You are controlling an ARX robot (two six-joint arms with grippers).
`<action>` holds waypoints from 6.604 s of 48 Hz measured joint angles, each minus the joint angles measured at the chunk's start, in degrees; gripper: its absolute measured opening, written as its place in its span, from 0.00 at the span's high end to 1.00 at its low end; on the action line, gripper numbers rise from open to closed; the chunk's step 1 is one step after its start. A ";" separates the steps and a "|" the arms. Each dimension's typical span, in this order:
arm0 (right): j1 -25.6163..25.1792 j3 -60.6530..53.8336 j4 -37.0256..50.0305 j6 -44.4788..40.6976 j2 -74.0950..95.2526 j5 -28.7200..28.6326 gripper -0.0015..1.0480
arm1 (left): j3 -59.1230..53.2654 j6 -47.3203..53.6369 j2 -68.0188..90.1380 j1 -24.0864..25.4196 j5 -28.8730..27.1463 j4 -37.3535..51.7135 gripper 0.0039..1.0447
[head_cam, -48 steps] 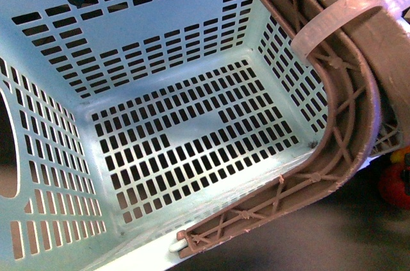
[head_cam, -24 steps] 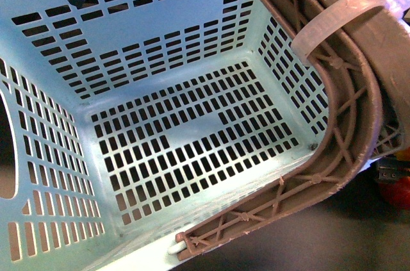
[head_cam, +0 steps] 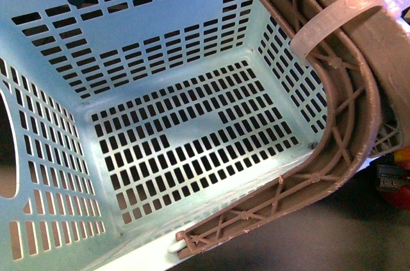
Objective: Pick apple with right arm and hold basket with left
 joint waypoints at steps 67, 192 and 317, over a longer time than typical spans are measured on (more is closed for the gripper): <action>4.61 -21.14 -12.26 6.60 -72.02 -13.53 0.24 | 0.00 0.00 0.00 0.00 0.04 0.00 0.85; 11.76 -48.19 -7.13 5.31 -115.12 -6.93 0.98 | 0.11 0.35 0.04 -0.17 -0.09 -0.33 0.86; 11.74 -48.17 -30.51 5.31 -138.62 -6.86 0.08 | 0.94 -25.83 10.34 24.06 -16.17 2.82 0.86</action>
